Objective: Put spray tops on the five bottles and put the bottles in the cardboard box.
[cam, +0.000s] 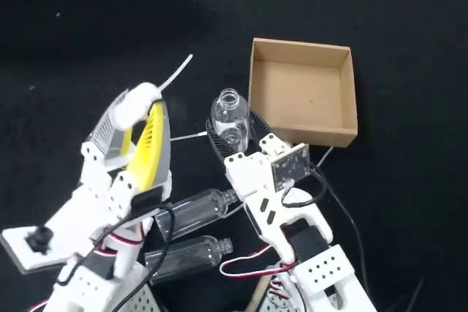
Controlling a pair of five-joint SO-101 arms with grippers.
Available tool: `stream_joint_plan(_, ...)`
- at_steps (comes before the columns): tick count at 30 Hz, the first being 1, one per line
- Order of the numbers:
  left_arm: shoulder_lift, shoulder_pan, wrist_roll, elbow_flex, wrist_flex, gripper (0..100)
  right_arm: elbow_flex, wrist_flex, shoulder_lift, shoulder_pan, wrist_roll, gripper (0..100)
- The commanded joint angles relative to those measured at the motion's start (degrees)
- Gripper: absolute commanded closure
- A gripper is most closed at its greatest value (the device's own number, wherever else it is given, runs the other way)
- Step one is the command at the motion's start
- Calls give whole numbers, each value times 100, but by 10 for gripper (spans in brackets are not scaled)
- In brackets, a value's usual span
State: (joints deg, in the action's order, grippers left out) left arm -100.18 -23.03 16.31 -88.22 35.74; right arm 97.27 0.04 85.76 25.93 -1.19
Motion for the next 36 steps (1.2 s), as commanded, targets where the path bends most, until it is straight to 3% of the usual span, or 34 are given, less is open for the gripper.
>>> stream_joint_plan(1, 290, -75, 70, 1798, -2268, 970, -22, -167, 13, -79, 9, 987)
stream_joint_plan(5, 932, -110, 70, 2290, -2646, 970, -22, -167, 13, -79, 9, 987)
stream_joint_plan(14, 1565, -1358, 26, 2571, -2418, 970, -22, -158, 13, -79, 9, 987)
stream_joint_plan(27, 1618, -1341, 26, 2949, -2286, 971, -22, -149, 13, -79, 9, 987)
stream_joint_plan(32, 2242, -1332, 26, 3415, -2251, 971, -22, -149, 13, -79, 9, 987)
stream_joint_plan(36, 2936, -936, 53, 3679, -2242, 971, -22, -149, 13, -79, 9, 987)
